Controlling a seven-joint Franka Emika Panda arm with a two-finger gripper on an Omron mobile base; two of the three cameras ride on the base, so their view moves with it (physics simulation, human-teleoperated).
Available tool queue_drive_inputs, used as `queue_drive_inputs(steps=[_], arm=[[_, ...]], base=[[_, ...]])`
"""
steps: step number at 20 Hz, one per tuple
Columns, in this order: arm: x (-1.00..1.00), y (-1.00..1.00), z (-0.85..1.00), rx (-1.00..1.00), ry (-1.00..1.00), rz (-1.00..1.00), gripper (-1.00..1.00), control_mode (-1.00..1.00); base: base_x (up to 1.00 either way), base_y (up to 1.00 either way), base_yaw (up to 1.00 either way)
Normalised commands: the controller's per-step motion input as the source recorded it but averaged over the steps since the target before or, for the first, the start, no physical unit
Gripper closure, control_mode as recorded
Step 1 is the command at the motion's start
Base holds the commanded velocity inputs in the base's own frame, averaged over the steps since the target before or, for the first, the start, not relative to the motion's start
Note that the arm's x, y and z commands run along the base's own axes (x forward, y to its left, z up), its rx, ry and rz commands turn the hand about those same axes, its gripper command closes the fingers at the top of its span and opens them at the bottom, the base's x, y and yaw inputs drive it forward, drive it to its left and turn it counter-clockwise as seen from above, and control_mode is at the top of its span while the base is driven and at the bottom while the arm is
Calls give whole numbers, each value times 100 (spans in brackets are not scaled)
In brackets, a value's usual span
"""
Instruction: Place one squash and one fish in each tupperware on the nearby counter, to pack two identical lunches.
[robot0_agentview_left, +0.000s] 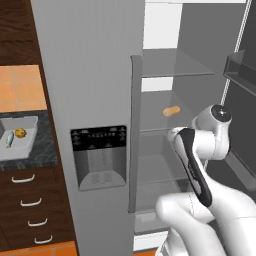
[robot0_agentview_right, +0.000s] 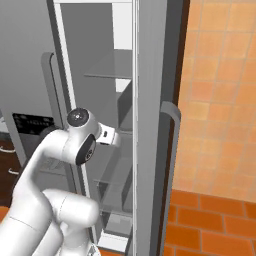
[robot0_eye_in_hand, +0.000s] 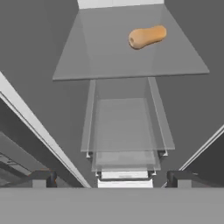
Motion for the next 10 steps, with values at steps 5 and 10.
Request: queue_drive_inputs(steps=[5, 10], arm=[[64, -9, 15, 12, 0, -17, -100, -100], [58, 0, 0, 7, 0, -8, -100, -100]], base=[[0, 0, 0], [0, 0, 0]])
